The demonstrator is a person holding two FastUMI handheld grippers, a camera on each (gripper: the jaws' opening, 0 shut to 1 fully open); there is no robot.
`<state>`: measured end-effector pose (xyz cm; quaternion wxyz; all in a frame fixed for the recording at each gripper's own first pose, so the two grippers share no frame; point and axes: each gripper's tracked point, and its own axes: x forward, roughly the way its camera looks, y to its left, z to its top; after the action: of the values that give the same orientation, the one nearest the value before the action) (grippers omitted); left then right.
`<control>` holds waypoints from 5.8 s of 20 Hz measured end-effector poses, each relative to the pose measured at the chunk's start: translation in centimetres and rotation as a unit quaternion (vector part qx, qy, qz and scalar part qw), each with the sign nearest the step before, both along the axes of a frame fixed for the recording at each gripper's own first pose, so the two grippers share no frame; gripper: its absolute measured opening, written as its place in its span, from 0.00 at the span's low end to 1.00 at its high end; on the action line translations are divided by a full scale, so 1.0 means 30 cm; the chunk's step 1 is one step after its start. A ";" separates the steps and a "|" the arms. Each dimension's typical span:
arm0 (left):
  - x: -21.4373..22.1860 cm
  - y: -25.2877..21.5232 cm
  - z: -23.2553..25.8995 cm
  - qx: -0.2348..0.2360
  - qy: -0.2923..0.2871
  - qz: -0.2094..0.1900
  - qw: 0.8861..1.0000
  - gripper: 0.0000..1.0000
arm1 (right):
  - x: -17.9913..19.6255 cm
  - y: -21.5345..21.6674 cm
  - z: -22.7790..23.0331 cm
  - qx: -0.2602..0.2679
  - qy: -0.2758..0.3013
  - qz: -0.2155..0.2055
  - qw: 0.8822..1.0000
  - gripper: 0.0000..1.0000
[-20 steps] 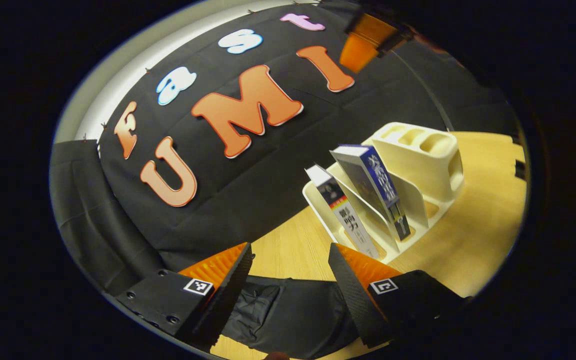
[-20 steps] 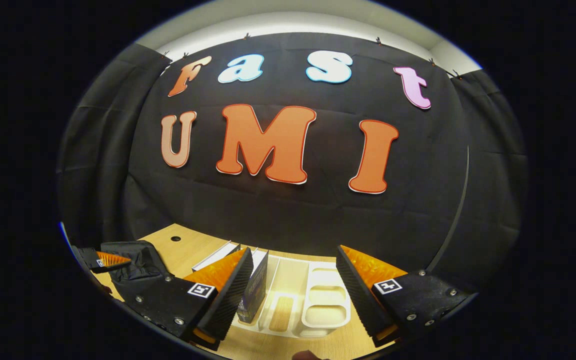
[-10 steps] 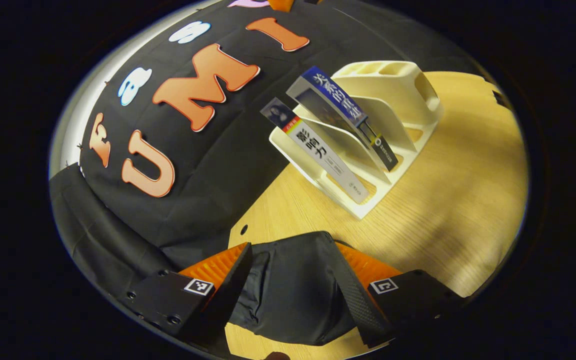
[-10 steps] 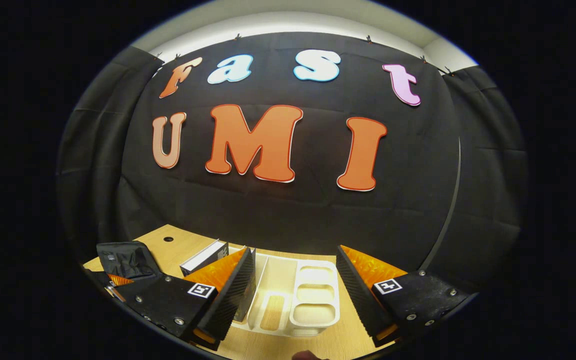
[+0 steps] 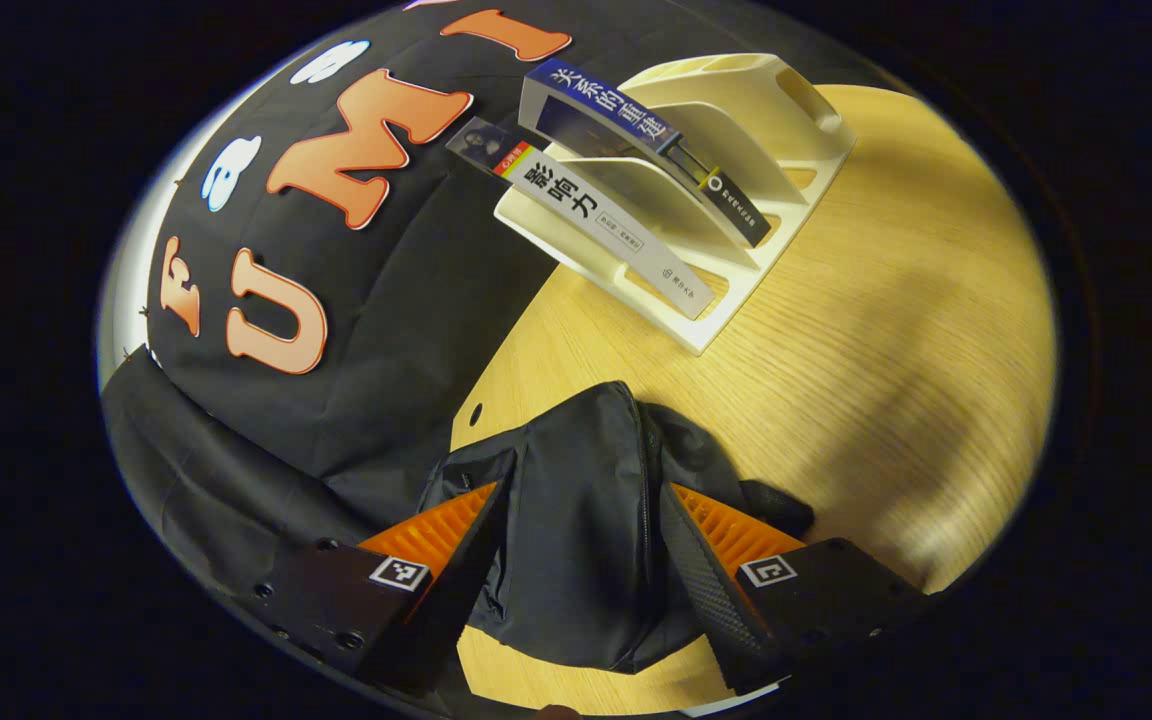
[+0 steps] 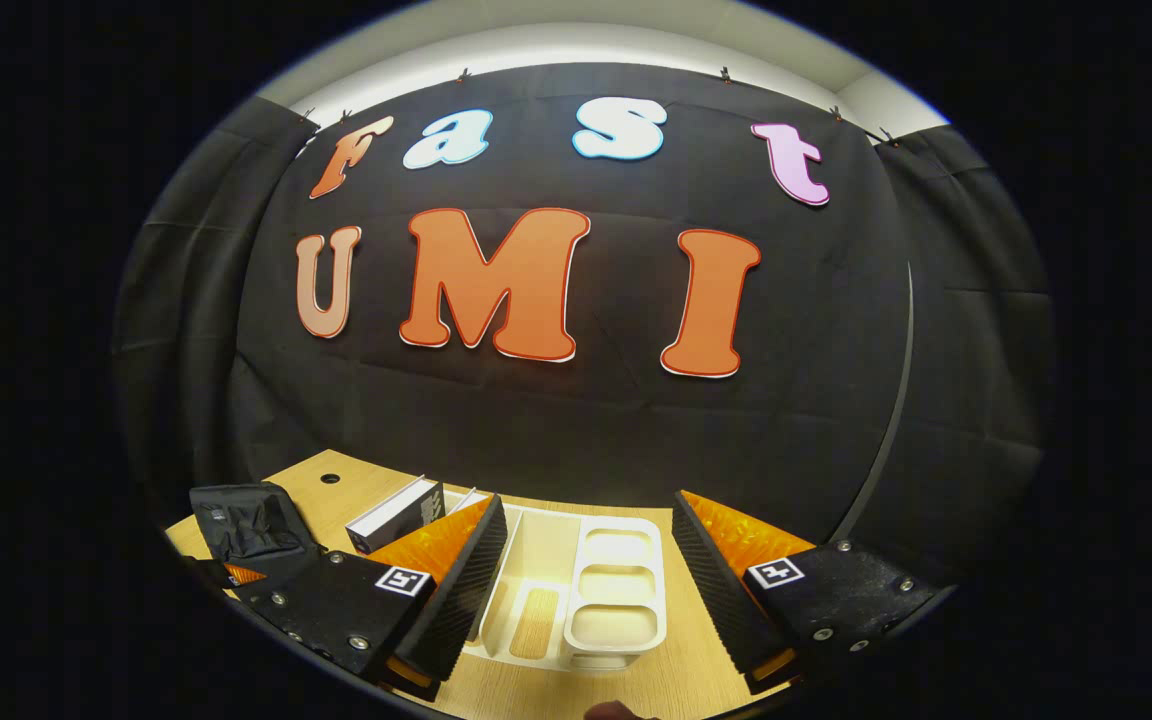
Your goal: Open the schoolbag, grab two books from the bookshelf and put them into the schoolbag.
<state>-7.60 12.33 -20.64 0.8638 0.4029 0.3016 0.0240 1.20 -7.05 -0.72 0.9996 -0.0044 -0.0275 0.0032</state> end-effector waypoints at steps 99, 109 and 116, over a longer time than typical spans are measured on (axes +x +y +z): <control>0.279 0.481 0.466 -0.363 0.278 -0.175 0.872 0.05 | -0.021 0.685 -0.280 0.175 0.479 0.021 0.860 0.36; 0.299 0.467 0.447 -0.371 0.286 -0.160 0.869 0.06 | -0.269 0.692 -0.324 0.297 0.441 0.057 0.845 0.34; 0.293 0.454 0.448 -0.370 0.288 -0.154 0.870 0.05 | -0.387 0.719 -0.367 0.346 0.427 0.077 0.832 0.34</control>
<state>1.19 25.96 -7.19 0.8173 0.0841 0.4575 -0.3400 -10.41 14.53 -11.72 0.8448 0.3453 0.4023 0.0723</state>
